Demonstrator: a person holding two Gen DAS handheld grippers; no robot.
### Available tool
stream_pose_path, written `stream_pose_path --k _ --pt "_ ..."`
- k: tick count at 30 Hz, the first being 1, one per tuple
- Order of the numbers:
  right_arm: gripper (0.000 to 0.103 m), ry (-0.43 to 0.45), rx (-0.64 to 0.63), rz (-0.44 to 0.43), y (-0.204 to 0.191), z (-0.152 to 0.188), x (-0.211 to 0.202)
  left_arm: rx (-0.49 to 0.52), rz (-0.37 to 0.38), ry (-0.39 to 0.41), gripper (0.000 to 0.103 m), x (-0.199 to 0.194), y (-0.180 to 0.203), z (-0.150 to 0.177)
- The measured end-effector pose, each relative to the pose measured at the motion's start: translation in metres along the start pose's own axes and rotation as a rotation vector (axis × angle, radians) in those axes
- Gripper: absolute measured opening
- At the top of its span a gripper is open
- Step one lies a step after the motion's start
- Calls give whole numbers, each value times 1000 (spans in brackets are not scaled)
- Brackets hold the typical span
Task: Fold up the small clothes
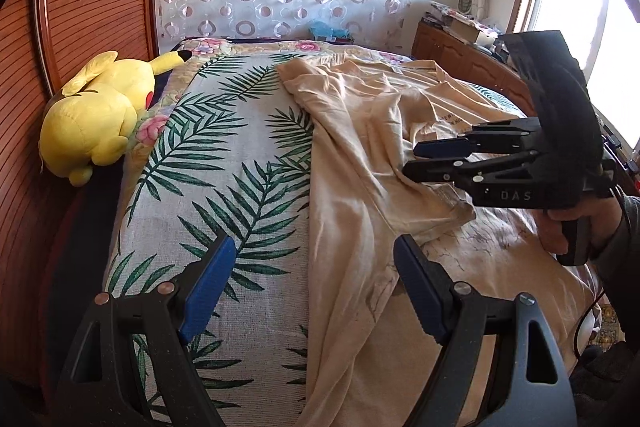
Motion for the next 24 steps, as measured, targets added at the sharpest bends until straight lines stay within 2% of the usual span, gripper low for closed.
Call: stream_pose_path --k 1,12,16,24 --pt "4 -2 -6 4 1 1 -1 0 1 -1 82 0 0 1" --pt "2 79 78 -12 23 33 -61 7 3 1 82 2 4 0" --pt "32 97 114 34 37 30 -64 18 5 -6 82 5 9 -2" --pt "32 59 202 51 63 -4 -23 66 -28 -19 82 13 19 -20"
Point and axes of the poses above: each gripper's, at about its wrist camera, not at the fingertips, and x roughly the way its jaws point, y to its right, z to its underside, the point moved 9 cm from there along x, roughly the way its jaws point, and after that the axes turned 14 degrees about -y, right-handed, at the moved point
